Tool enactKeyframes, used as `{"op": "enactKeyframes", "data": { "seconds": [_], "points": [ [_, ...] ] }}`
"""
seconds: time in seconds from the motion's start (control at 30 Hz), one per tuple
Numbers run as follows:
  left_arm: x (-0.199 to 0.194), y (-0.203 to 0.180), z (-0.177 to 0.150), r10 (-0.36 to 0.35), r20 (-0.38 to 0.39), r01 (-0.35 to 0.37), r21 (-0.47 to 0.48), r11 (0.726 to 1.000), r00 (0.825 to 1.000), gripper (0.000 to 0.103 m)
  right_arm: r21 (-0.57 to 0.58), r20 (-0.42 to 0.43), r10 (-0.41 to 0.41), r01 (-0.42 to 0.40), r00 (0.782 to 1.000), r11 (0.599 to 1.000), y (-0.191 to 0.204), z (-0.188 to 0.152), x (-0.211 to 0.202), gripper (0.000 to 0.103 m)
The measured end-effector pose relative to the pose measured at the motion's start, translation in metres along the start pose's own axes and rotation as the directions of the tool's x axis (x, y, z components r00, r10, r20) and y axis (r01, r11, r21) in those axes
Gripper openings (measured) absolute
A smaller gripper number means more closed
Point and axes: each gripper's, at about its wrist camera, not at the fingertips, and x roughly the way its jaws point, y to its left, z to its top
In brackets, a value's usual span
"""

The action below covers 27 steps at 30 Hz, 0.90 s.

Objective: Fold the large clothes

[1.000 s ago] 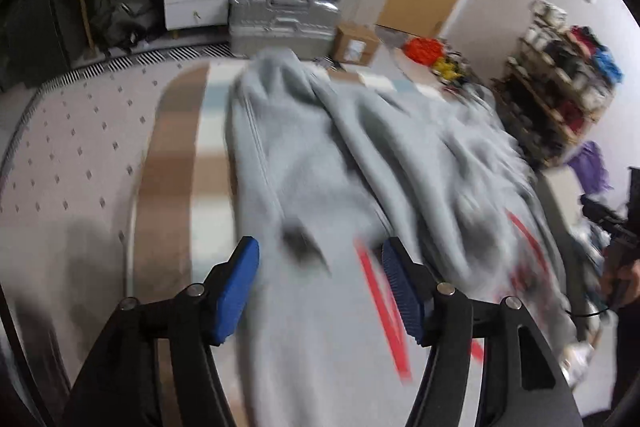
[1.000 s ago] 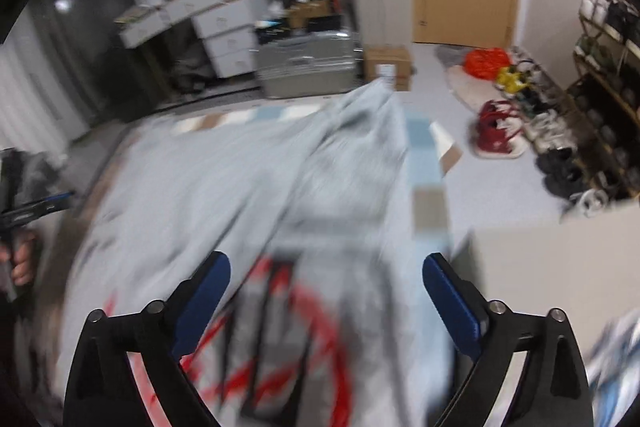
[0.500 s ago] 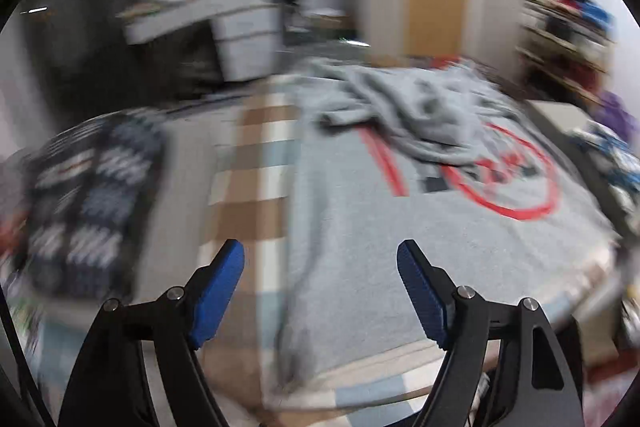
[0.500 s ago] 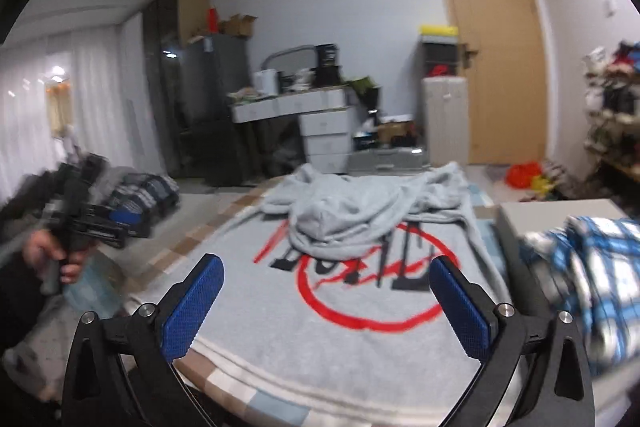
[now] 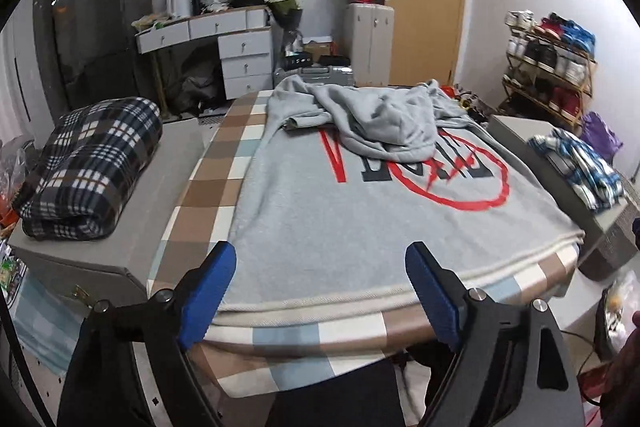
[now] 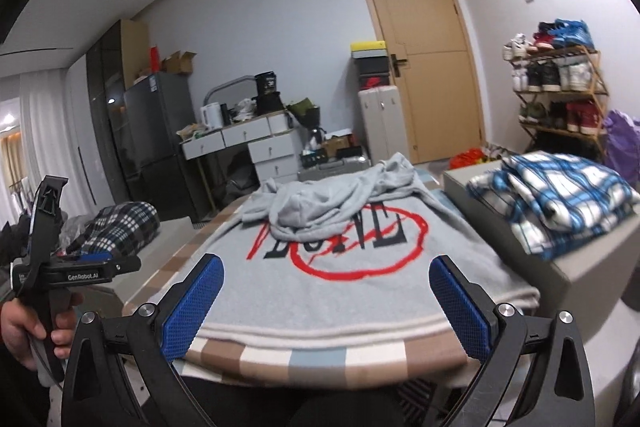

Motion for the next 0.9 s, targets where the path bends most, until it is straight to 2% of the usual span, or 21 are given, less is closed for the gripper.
{"op": "enactKeyframes", "data": {
  "seconds": [0.07, 0.23, 0.37, 0.53, 0.7, 0.9],
  "points": [
    [-0.005, -0.004, -0.009, 0.041, 0.008, -0.041, 0.016, 0.999, 0.999, 0.084, 0.01, -0.009, -0.001, 0.001, 1.0, 1.0, 0.001, -0.006, -0.006, 0.103],
    [-0.01, 0.005, -0.02, 0.055, -0.002, -0.055, 0.01, 0.998, 0.999, 0.084, 0.024, -0.022, -0.005, 0.006, 1.0, 1.0, 0.006, -0.021, -0.013, 0.103],
    [-0.016, 0.002, -0.024, 0.107, 0.031, -0.108, 0.024, 0.994, 0.994, 0.084, 0.02, -0.006, -0.034, 0.034, 0.999, 0.999, 0.012, -0.028, -0.011, 0.103],
    [-0.014, 0.003, -0.02, 0.091, 0.061, -0.091, 0.008, 0.996, 0.994, 0.084, 0.019, 0.027, -0.052, 0.051, 0.998, 0.999, 0.016, -0.025, 0.0, 0.103],
    [-0.004, 0.008, -0.018, 0.107, 0.095, -0.106, -0.014, 0.994, 0.99, 0.084, 0.012, 0.073, -0.034, 0.033, 0.997, 0.999, 0.021, -0.023, 0.016, 0.103],
    [0.027, 0.011, -0.018, 0.1, 0.037, -0.099, -0.014, 0.995, 0.994, 0.084, -0.002, 0.073, -0.018, 0.018, 0.997, 1.0, 0.021, -0.025, 0.042, 0.103]
  ]
}}
